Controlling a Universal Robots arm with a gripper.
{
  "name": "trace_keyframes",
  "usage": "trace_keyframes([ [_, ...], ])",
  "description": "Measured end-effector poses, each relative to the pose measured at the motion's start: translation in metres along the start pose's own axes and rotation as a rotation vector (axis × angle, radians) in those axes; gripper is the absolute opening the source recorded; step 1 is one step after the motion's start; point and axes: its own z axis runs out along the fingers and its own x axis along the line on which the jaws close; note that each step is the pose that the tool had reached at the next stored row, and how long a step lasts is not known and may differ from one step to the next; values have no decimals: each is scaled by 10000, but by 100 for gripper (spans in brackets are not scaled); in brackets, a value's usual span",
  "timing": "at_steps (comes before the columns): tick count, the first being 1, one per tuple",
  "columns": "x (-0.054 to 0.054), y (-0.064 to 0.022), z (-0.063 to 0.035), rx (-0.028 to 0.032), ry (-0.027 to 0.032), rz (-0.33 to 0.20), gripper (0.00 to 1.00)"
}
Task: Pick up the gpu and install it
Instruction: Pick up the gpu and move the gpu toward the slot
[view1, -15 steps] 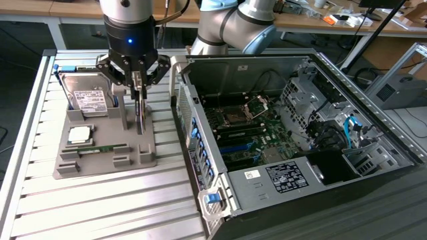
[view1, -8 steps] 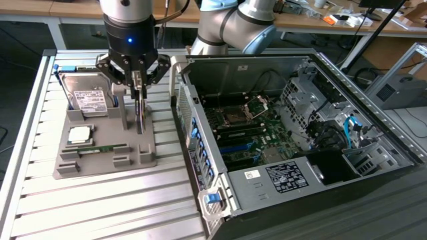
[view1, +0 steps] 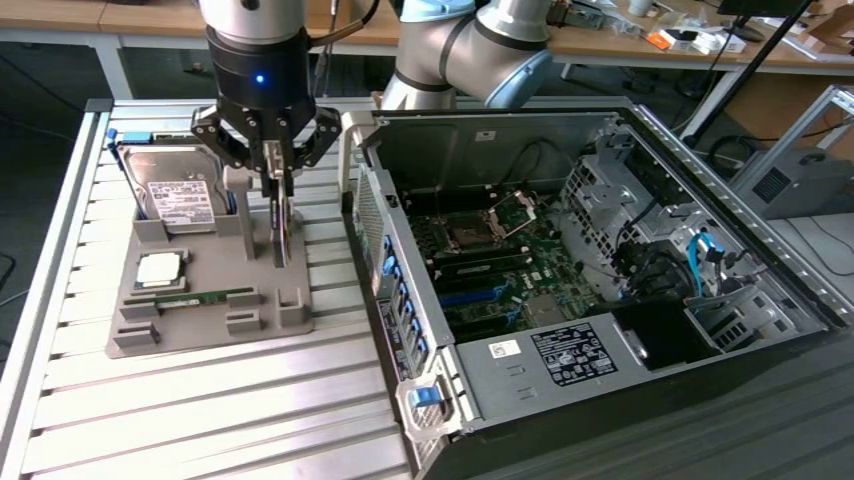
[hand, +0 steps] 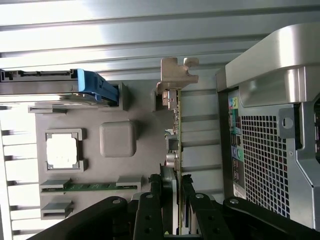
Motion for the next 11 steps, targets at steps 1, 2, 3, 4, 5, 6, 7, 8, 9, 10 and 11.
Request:
trace_keyframes([
  [1,0,0,-2,0,0,0,27],
  [2,0,0,-3,0,0,0,27],
  [3,0,0,-5,0,0,0,27],
  [4,0,0,-6,0,0,0,27],
  [5,0,0,-15,0,0,0,27],
  [6,-1,1,-24,1,1,0,27],
  [7,-1,1,-25,0,0,0,27],
  [8,-1,1,-26,0,0,0,27],
  [9,-1,1,-28,0,0,0,27],
  [10,-1,1,-31,0,0,0,27],
  [11,-1,1,-32,0,0,0,27],
])
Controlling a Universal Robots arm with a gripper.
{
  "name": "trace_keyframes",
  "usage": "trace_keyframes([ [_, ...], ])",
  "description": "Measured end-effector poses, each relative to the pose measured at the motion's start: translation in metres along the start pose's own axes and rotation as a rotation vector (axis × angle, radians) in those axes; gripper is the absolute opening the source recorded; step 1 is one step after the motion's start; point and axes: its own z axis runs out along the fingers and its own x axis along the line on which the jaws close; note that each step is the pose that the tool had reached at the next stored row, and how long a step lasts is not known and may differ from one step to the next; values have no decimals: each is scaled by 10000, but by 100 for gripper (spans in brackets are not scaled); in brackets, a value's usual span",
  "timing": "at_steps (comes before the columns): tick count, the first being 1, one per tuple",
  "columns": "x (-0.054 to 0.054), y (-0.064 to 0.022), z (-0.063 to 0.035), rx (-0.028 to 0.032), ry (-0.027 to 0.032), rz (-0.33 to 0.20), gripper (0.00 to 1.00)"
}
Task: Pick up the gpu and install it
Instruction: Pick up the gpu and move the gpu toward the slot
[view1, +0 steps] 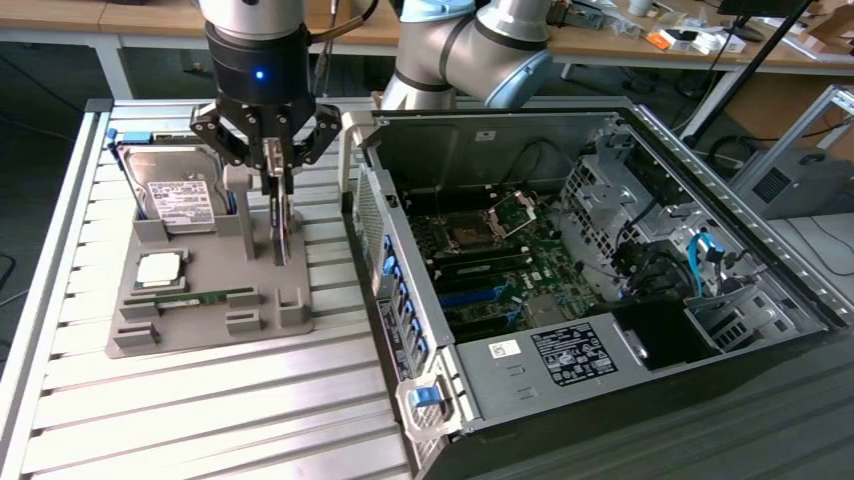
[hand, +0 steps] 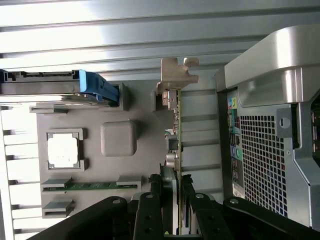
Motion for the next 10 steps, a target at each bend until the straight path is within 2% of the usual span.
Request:
trace_keyframes([
  [10,-1,1,-28,0,0,0,27],
])
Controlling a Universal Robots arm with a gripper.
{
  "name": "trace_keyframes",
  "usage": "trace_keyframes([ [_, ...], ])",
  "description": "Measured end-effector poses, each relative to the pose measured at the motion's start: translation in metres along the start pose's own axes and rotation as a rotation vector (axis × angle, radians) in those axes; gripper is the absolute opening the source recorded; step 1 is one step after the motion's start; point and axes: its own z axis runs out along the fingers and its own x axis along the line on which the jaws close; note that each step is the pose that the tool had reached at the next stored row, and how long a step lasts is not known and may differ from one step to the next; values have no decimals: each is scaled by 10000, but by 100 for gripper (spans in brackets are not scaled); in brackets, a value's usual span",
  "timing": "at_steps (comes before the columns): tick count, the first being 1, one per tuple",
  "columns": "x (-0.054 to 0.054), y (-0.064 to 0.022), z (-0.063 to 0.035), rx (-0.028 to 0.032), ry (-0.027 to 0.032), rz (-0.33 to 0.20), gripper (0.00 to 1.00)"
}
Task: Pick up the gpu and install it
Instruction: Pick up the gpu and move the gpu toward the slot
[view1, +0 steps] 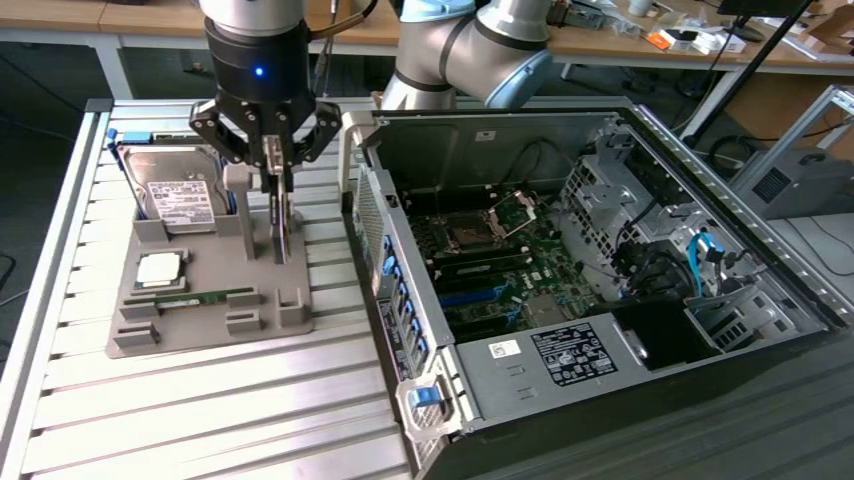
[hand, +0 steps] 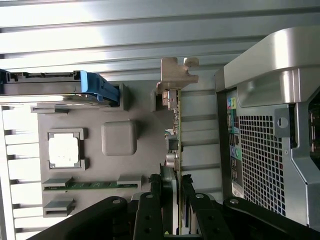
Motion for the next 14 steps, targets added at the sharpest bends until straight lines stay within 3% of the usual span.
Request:
trace_keyframes([
  [14,-1,1,-41,0,0,0,27],
])
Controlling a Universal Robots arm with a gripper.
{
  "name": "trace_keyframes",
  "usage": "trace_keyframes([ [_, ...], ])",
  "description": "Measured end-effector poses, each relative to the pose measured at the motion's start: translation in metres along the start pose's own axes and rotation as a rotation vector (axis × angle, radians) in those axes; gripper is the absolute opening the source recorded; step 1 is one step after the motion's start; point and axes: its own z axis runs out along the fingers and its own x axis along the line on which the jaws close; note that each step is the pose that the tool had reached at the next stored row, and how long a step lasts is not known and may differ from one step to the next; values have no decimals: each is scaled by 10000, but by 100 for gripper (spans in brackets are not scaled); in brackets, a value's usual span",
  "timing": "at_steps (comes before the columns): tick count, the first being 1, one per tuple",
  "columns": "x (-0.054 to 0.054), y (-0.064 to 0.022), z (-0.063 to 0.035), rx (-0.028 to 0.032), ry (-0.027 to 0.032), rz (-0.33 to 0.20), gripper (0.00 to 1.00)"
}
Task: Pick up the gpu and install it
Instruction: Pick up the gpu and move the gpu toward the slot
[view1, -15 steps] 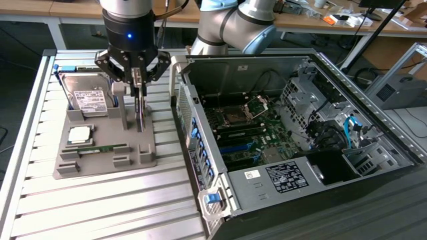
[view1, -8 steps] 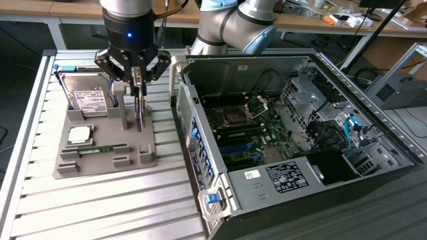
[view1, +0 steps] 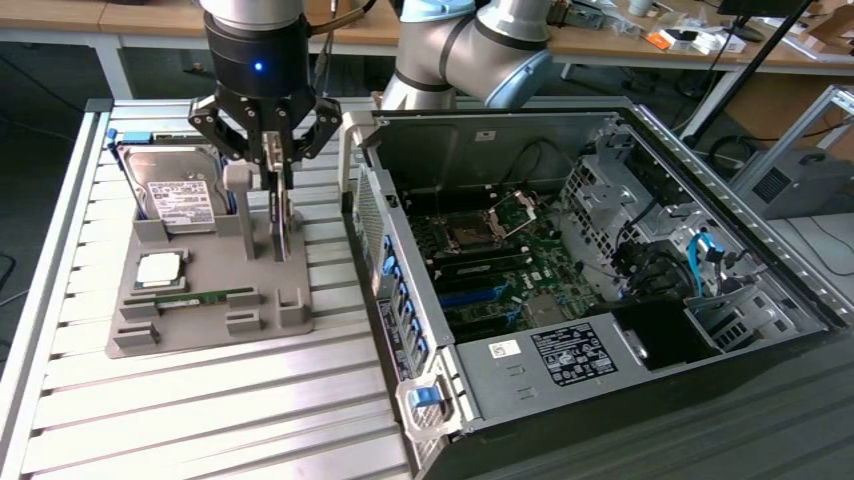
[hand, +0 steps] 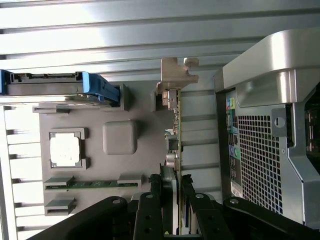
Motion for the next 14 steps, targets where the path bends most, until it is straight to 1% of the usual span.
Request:
trace_keyframes([
  [14,-1,1,-27,0,-1,0,27],
])
